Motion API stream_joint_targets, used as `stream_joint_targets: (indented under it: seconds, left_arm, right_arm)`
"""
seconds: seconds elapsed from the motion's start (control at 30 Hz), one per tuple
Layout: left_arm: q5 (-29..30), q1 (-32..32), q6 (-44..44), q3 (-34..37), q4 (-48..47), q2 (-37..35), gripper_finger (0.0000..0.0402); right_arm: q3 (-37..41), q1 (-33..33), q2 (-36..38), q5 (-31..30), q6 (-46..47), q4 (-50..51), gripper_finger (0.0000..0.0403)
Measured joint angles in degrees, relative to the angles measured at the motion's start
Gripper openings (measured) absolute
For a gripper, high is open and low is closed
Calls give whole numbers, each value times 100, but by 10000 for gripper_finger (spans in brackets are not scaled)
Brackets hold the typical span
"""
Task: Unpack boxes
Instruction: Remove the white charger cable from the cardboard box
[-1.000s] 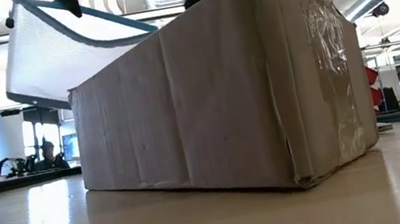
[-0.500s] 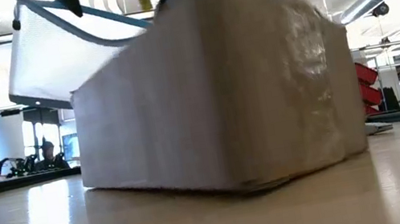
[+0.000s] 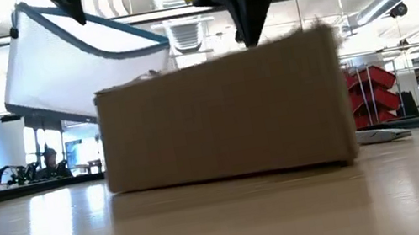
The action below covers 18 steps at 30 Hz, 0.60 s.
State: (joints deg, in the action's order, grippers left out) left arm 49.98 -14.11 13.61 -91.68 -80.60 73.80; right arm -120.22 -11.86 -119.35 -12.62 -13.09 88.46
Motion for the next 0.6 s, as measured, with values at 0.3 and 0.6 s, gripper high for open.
stream_joint_targets:
  seconds: [0.3, 0.6]
  left_arm:
    - [0, 1, 45, 471, 13, -15, 0]
    - [2, 2, 48, 481, 63, -102, 0]
  right_arm:
    - [0, 42, 2, -185, -319, 180, 0]
    - [210, 319, 26, -236, -44, 151, 0]
